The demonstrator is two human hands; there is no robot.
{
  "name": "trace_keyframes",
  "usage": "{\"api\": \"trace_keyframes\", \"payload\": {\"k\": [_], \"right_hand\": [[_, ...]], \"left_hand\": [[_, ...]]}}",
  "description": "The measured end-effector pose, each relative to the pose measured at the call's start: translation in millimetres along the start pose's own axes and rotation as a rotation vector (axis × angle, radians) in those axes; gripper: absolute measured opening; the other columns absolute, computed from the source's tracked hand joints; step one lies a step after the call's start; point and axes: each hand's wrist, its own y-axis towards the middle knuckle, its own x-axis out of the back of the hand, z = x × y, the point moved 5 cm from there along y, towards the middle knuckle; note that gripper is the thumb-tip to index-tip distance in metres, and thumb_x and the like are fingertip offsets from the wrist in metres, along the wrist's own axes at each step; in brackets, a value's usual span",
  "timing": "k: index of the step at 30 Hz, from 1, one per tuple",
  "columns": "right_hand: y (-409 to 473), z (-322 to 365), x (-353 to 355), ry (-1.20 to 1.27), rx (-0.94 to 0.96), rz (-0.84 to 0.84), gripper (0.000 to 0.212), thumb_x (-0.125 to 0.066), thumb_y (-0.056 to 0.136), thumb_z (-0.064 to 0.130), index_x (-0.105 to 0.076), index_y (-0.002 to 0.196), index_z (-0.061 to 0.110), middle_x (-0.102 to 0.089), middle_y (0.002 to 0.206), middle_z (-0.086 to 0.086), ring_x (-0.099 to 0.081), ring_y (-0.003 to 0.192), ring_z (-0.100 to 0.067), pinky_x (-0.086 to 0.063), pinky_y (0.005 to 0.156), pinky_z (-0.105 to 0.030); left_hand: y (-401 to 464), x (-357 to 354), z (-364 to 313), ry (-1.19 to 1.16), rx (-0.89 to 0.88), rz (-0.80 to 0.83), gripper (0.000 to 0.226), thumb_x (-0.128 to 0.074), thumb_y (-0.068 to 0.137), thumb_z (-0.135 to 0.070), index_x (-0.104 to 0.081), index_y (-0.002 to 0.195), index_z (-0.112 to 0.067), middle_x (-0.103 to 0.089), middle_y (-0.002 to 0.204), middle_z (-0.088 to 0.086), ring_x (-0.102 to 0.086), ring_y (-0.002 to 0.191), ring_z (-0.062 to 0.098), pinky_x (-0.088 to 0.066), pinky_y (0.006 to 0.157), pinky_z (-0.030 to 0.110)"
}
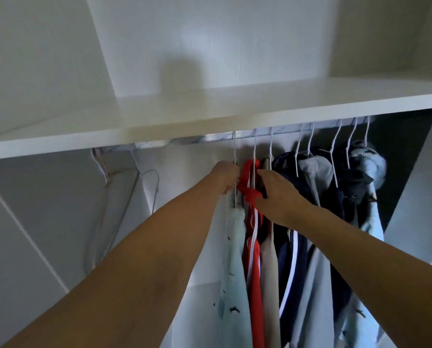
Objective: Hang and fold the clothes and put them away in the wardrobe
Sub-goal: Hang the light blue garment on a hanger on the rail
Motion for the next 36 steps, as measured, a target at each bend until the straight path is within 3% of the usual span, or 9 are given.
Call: {"api": "trace_keyframes", "payload": {"k": [3, 5, 7, 12, 17, 27, 30, 34, 36], "right_hand": [[-4.5, 14.6, 7.3, 0.058, -0.006, 0.029, 0.051, -0.05, 0.092, 0.027, -0.04, 0.139, 0.012, -0.045, 0.138, -0.008, -0.044, 0.126, -0.03, -0.037, 0.106, -0.042], [-14.5, 28.4, 11.8, 0.085, -0.005, 0.098, 0.055, -0.049, 0.093, 0.018, -0.031, 0.145, 0.009, -0.036, 0.146, -0.01, -0.039, 0.132, -0.029, -0.033, 0.109, -0.037], [-23.7, 43.1, 17.3, 0.108, 0.003, 0.157, 0.06, -0.05, 0.092, 0.014, -0.026, 0.147, 0.007, -0.033, 0.149, -0.01, -0.033, 0.135, -0.026, -0.028, 0.111, -0.033], [-33.2, 76.1, 16.1, 0.258, -0.024, 0.188, 0.066, -0.053, 0.09, 0.015, -0.024, 0.148, 0.006, -0.03, 0.151, -0.011, -0.03, 0.139, -0.025, -0.025, 0.116, -0.035], [-52.5, 99.4, -3.2, 0.415, -0.035, 0.229, 0.065, -0.052, 0.093, 0.011, -0.019, 0.15, 0.008, -0.022, 0.155, -0.009, -0.02, 0.143, -0.022, -0.016, 0.115, -0.028], [-44.5, 109.5, -33.3, 0.473, -0.079, 0.243, 0.064, -0.05, 0.094, 0.01, -0.019, 0.15, 0.01, -0.02, 0.156, -0.008, -0.022, 0.143, -0.021, -0.015, 0.109, -0.021], [-40.6, 111.1, -42.0, 0.483, -0.108, 0.239, 0.064, -0.05, 0.092, 0.01, -0.021, 0.149, 0.011, -0.022, 0.155, -0.008, -0.029, 0.139, -0.024, -0.022, 0.112, -0.025], [-33.0, 113.4, -50.4, 0.551, -0.167, 0.216, 0.062, -0.049, 0.093, 0.007, -0.023, 0.149, 0.011, -0.022, 0.155, -0.007, -0.034, 0.136, -0.02, -0.031, 0.11, -0.028], [-30.4, 113.7, -55.7, 0.552, -0.184, 0.207, 0.062, -0.049, 0.092, 0.007, -0.024, 0.148, 0.011, -0.025, 0.153, -0.008, -0.049, 0.117, -0.018, -0.038, 0.106, -0.031]], "left_hand": [[-22.5, 22.5, -2.5, 0.261, -0.082, -0.072, 0.027, -0.042, 0.094, -0.01, -0.048, 0.068, -0.003, -0.05, 0.072, 0.009, -0.05, 0.065, 0.025, -0.036, 0.052, 0.025], [-40.2, 38.5, 4.0, 0.35, -0.126, -0.113, 0.019, -0.041, 0.094, -0.011, -0.056, 0.084, -0.003, -0.056, 0.085, 0.011, -0.056, 0.085, 0.03, -0.04, 0.064, 0.026], [-61.8, 54.6, 18.0, 0.414, -0.164, -0.164, 0.014, -0.04, 0.093, -0.011, -0.052, 0.087, -0.008, -0.054, 0.087, 0.007, -0.054, 0.087, 0.027, -0.039, 0.071, 0.027], [-111.5, 101.1, 54.7, 0.481, -0.203, -0.415, 0.033, -0.044, 0.093, -0.015, -0.056, 0.123, -0.009, -0.057, 0.121, 0.01, -0.052, 0.112, 0.028, -0.041, 0.092, 0.033], [-126.8, 140.2, 70.3, 0.416, -0.055, -0.606, 0.034, -0.05, 0.087, -0.012, -0.057, 0.12, -0.008, -0.053, 0.124, 0.013, -0.046, 0.115, 0.032, -0.037, 0.093, 0.036], [-93.9, 150.5, 139.4, 0.094, 0.385, -0.451, 0.062, -0.049, 0.092, -0.019, -0.022, 0.145, -0.005, -0.028, 0.146, 0.018, -0.034, 0.131, 0.036, -0.034, 0.103, 0.04], [-81.1, 147.1, 156.8, 0.152, 0.456, -0.328, 0.05, -0.046, 0.089, -0.019, -0.039, 0.136, -0.003, -0.039, 0.139, 0.018, -0.045, 0.122, 0.034, -0.038, 0.102, 0.035], [-66.6, 147.0, 166.6, 0.135, 0.37, -0.302, 0.025, -0.042, 0.091, -0.011, -0.06, 0.104, 0.001, -0.058, 0.11, 0.016, -0.056, 0.109, 0.031, -0.05, 0.091, 0.035], [-59.9, 147.1, 168.3, 0.068, 0.319, -0.32, 0.025, -0.039, 0.093, -0.009, -0.06, 0.1, 0.003, -0.06, 0.106, 0.018, -0.057, 0.108, 0.034, -0.05, 0.094, 0.04]]}}
